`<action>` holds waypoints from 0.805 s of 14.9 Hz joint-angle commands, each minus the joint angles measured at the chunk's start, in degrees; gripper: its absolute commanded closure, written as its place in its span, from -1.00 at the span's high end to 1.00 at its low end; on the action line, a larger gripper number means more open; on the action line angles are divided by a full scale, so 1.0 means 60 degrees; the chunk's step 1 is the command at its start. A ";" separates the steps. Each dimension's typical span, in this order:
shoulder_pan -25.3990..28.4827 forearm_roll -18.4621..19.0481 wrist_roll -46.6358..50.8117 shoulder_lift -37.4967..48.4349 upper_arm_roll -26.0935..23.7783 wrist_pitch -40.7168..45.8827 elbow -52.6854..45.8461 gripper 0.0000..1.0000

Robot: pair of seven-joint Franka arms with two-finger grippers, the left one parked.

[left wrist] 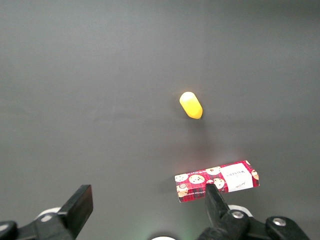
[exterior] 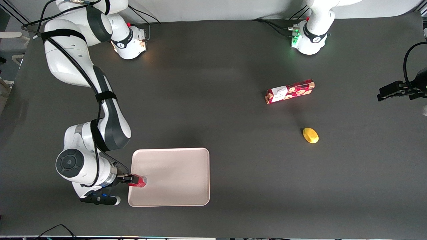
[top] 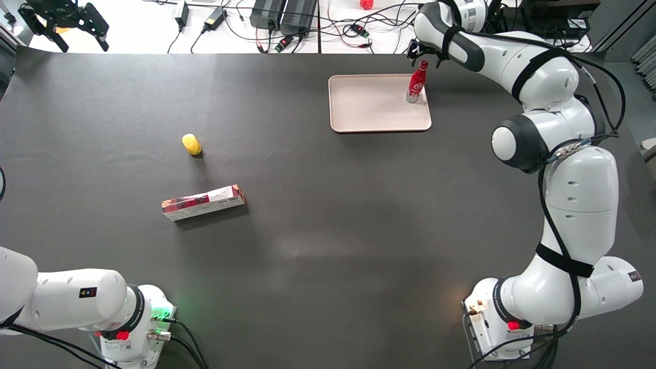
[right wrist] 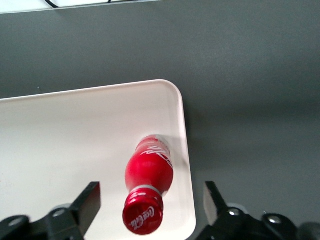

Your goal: Place coke bottle on tray

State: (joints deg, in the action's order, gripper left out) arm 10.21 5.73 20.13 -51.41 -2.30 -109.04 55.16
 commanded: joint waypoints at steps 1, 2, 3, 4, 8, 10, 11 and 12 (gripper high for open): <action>-0.0163 0.0246 0.0059 0.0276 -0.0261 0.0591 -0.0243 1.00; -0.0149 0.0493 0.0030 0.0481 -0.0275 0.1001 -0.0243 1.00; -0.0134 0.0684 -0.0086 0.0744 -0.0333 0.1353 -0.0243 1.00; -0.0206 0.0730 -0.0595 0.1008 -0.0392 0.1646 -0.0229 1.00; -0.0601 0.0730 -0.1362 0.2761 -0.0407 0.2514 0.1053 1.00; -0.0851 0.0657 -0.1798 0.4008 -0.0364 0.2440 0.2461 1.00; -0.0895 0.0628 -0.2193 0.4535 -0.0262 0.2455 0.3032 1.00; -0.0910 0.0526 -0.2385 0.5048 -0.0101 0.2426 0.3662 1.00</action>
State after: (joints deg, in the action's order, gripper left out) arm 6.04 9.16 10.24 -33.03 -3.60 -93.21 61.65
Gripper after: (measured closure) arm 0.000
